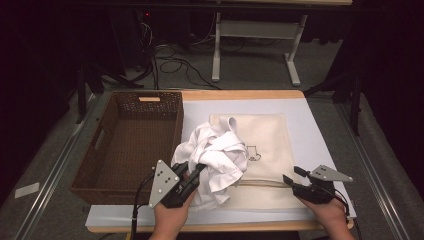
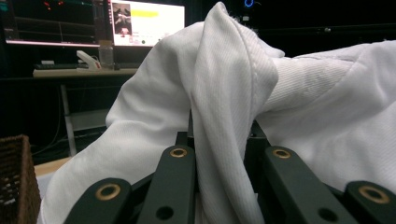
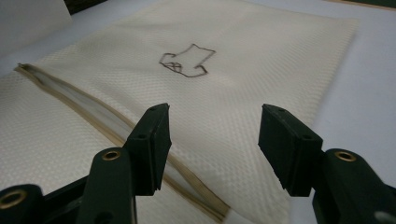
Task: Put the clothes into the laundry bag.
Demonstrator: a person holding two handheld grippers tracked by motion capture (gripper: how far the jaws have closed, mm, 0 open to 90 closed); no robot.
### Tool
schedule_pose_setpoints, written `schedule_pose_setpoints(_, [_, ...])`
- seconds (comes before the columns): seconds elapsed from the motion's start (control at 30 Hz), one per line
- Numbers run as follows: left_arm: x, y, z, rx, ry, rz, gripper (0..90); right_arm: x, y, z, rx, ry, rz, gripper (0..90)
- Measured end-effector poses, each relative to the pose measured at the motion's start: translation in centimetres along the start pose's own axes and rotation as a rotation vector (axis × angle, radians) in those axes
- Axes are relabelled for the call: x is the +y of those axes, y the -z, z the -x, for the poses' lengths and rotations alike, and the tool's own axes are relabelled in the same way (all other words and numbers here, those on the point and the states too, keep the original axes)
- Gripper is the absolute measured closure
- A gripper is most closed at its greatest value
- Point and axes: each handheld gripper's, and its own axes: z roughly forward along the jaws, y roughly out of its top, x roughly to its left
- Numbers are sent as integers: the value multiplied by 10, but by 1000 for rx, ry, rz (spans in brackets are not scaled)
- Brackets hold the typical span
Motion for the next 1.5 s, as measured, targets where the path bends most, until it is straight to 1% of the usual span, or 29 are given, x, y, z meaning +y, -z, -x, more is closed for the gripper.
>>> schedule_pose_setpoints(0.07, [-4, 2, -1, -5, 10, 4, 797, 2, -3, -4, 6, 9, -5, 443])
schedule_pose_setpoints(0.1, [-7, 4, -1, -5, 11, 6, 797, 8, -14, -13, 27, 50, -25, 438])
schedule_pose_setpoints(0.13, [-9, 5, -2, -5, 15, 14, 797, 10, -17, -16, 33, 63, -33, 439])
schedule_pose_setpoints(0.2, [-12, 8, -4, -2, 14, 14, 797, 14, -30, -23, 81, 80, -86, 434])
schedule_pose_setpoints(0.23, [-11, 9, -5, 1, 1, 8, 797, 14, -30, -23, 81, 80, -86, 434])
schedule_pose_setpoints(0.27, [-11, 11, -6, 1, -3, 11, 797, 12, -41, -30, 85, 125, -128, 421])
schedule_pose_setpoints(0.3, [-12, 12, -7, 2, -4, 13, 797, 12, -41, -30, 85, 125, -128, 421])
schedule_pose_setpoints(0.33, [-14, 14, -10, 5, 9, 9, 797, 10, -50, -32, 102, 146, -183, 421])
schedule_pose_setpoints(0.37, [-14, 14, -10, 5, 9, 9, 797, 10, -50, -32, 102, 146, -183, 421])
schedule_pose_setpoints(0.4, [-15, 13, -10, 6, 20, 5, 797, 9, -55, -34, 94, 160, -216, 460])
schedule_pose_setpoints(0.43, [-16, 13, -11, 7, 19, -1, 797, 9, -55, -34, 94, 160, -216, 460])
schedule_pose_setpoints(0.47, [-17, 12, -11, 6, 19, -8, 798, 11, -58, -33, 78, 159, -223, 531])
schedule_pose_setpoints(0.53, [-16, 12, -7, -4, 13, -11, 798, 12, -62, -33, 90, 142, -232, 598])
schedule_pose_setpoints(0.57, [-16, 12, -7, -4, 13, -11, 798, 12, -62, -33, 90, 142, -232, 598])
schedule_pose_setpoints(0.6, [-16, 13, -5, -7, 2, -10, 798, 14, -64, -34, 95, 142, -235, 686])
schedule_pose_setpoints(0.63, [-15, 14, -3, -8, -1, -8, 798, 14, -64, -34, 95, 142, -235, 686])
schedule_pose_setpoints(0.67, [-14, 14, -2, -8, -2, -4, 798, 15, -65, -34, 100, 145, -231, 787])
schedule_pose_setpoints(0.7, [-14, 15, -1, -5, -6, -2, 798, 15, -65, -34, 100, 145, -231, 787])
schedule_pose_setpoints(0.8, [-13, 16, -2, 9, -6, 4, 798, 18, -66, -34, 113, 129, -205, 884])
schedule_pose_setpoints(0.97, [-13, 18, -6, 34, 1, 11, 798, 27, -70, -40, 122, 133, -173, 888])
schedule_pose_setpoints(1.03, [-12, 19, -7, 38, 5, 14, 798, 31, -73, -47, 133, 147, -155, 888])
schedule_pose_setpoints(1.07, [-10, 20, -7, 41, 7, 24, 798, 36, -76, -54, 142, 157, -137, 888])
schedule_pose_setpoints(1.17, [-9, 22, -5, 34, -8, 31, 799, 41, -78, -60, 152, 154, -113, 888])
schedule_pose_setpoints(1.3, [-14, 18, 2, 9, -18, 6, 800, 49, -79, -67, 145, 157, -72, 888])
schedule_pose_setpoints(1.33, [-17, 16, 4, 3, -16, -2, 799, 51, -77, -67, 138, 141, -55, 888])
schedule_pose_setpoints(1.4, [-24, 11, 9, -8, -23, -30, 799, 52, -74, -65, 131, 130, -41, 887])
schedule_pose_setpoints(1.43, [-24, 11, 9, -8, -23, -30, 799, 52, -74, -65, 131, 130, -41, 887])
schedule_pose_setpoints(1.47, [-28, 9, 12, -19, -37, -54, 799, 54, -71, -62, 116, 109, -30, 886])
schedule_pose_setpoints(1.5, [-28, 9, 12, -19, -37, -54, 799, 55, -69, -60, 117, 99, -21, 886])
